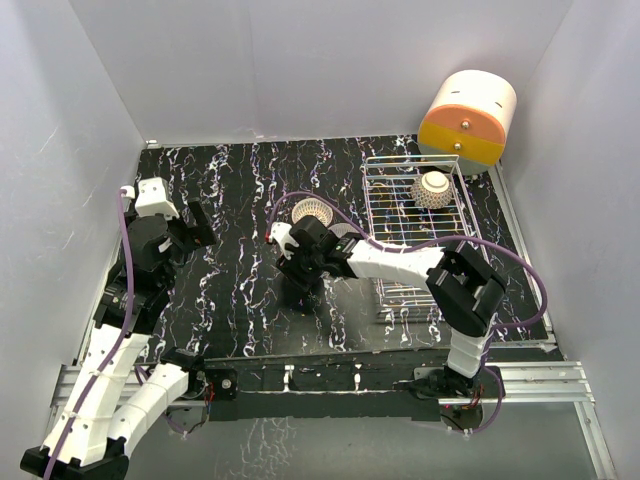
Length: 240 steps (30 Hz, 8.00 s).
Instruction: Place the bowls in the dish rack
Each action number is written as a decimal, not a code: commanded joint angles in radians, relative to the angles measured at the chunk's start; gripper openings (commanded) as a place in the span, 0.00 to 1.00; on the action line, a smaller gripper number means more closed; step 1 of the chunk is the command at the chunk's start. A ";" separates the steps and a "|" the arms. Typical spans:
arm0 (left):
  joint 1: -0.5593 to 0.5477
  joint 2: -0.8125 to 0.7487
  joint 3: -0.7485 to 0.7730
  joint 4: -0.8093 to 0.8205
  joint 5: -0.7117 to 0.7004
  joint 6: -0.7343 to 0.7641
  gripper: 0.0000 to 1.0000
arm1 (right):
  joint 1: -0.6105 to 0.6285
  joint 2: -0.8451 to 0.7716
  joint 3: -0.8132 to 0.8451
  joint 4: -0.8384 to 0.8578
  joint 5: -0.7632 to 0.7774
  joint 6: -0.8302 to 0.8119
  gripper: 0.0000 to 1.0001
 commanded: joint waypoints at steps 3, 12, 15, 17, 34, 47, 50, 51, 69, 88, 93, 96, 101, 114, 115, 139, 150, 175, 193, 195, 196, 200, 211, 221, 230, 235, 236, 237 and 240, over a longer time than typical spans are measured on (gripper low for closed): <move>-0.004 -0.013 0.000 0.005 -0.011 -0.004 0.97 | 0.005 -0.033 0.046 0.024 0.000 0.006 0.32; -0.003 -0.010 -0.001 0.010 -0.006 -0.005 0.97 | 0.005 -0.053 0.053 0.030 -0.026 0.020 0.21; -0.003 -0.007 0.001 0.012 -0.005 -0.005 0.97 | 0.005 -0.055 0.060 0.030 -0.032 0.024 0.20; -0.003 -0.007 0.001 0.013 -0.005 -0.005 0.97 | 0.005 -0.054 0.060 0.032 -0.027 0.030 0.19; -0.003 -0.007 -0.003 0.014 -0.006 -0.005 0.97 | 0.005 -0.123 0.060 0.094 -0.042 0.076 0.13; -0.003 -0.013 -0.010 0.017 -0.010 -0.006 0.97 | 0.004 -0.271 0.084 0.133 -0.097 0.133 0.13; -0.003 -0.017 -0.006 0.010 -0.014 -0.006 0.97 | -0.007 -0.302 0.090 0.146 -0.112 0.185 0.13; -0.003 -0.019 -0.006 0.009 -0.014 -0.005 0.97 | -0.017 -0.314 0.088 0.153 -0.118 0.202 0.13; -0.003 -0.002 0.014 0.011 0.008 0.002 0.97 | -0.745 -0.478 -0.259 0.755 -0.558 0.777 0.13; -0.003 0.018 0.022 0.011 0.009 0.001 0.97 | -0.913 -0.226 -0.554 1.419 -0.565 1.383 0.14; -0.004 0.016 0.024 0.005 0.000 0.005 0.97 | -0.913 -0.153 -0.607 1.526 -0.510 1.464 0.14; -0.003 0.015 0.021 0.004 -0.001 0.003 0.97 | -0.913 -0.147 -0.619 1.529 -0.463 1.466 0.14; -0.003 0.021 0.016 0.011 -0.001 0.003 0.97 | -0.913 -0.141 -0.614 1.492 -0.411 1.456 0.14; -0.003 0.026 0.013 0.015 -0.002 0.008 0.97 | -0.943 -0.068 -0.657 1.522 -0.308 1.518 0.14; -0.004 0.027 0.014 0.016 -0.001 0.007 0.97 | -0.943 -0.050 -0.660 1.551 -0.301 1.530 0.14; -0.003 0.038 0.033 0.018 -0.004 0.015 0.97 | -0.930 0.057 -0.597 1.579 -0.209 1.581 0.17; -0.003 0.029 0.022 0.020 -0.001 0.008 0.97 | -0.930 -0.050 -0.565 1.287 -0.207 1.444 0.21; -0.003 -0.018 -0.008 0.021 0.017 -0.025 0.97 | -0.930 -0.330 -0.550 0.764 -0.102 1.193 0.45; -0.004 -0.052 -0.018 0.015 0.022 -0.034 0.97 | -0.933 -0.443 -0.561 0.567 -0.092 1.118 0.62; -0.003 -0.055 -0.016 0.015 0.021 -0.033 0.97 | -0.936 -0.439 -0.564 0.549 -0.108 1.108 0.66; -0.003 -0.057 -0.016 0.014 0.022 -0.034 0.97 | -0.936 -0.436 -0.569 0.548 -0.118 1.107 0.66; -0.003 -0.066 -0.019 0.012 0.023 -0.034 0.97 | -0.938 -0.436 -0.590 0.547 -0.134 1.109 0.67; -0.003 -0.079 -0.015 0.004 0.020 -0.023 0.97 | -0.938 -0.483 -0.546 0.381 -0.115 1.021 0.99; -0.003 -0.087 -0.011 0.007 0.039 -0.001 0.97 | -0.939 -0.562 -0.467 0.195 -0.091 0.904 0.99; -0.003 -0.085 -0.007 0.009 0.052 0.005 0.97 | -0.925 -0.593 -0.295 0.022 -0.024 0.670 0.99; -0.003 -0.070 -0.005 0.016 0.059 0.002 0.97 | -0.863 -0.510 -0.179 -0.080 0.050 0.533 0.99; -0.003 -0.066 -0.005 0.017 0.059 0.000 0.97 | -0.850 -0.498 -0.164 -0.087 0.072 0.514 0.99; -0.004 -0.063 -0.005 0.016 0.059 0.000 0.97 | -0.835 -0.485 -0.148 -0.101 0.097 0.496 0.99; -0.004 -0.057 -0.004 0.017 0.059 0.001 0.97 | -0.763 -0.430 -0.091 -0.138 0.188 0.432 0.99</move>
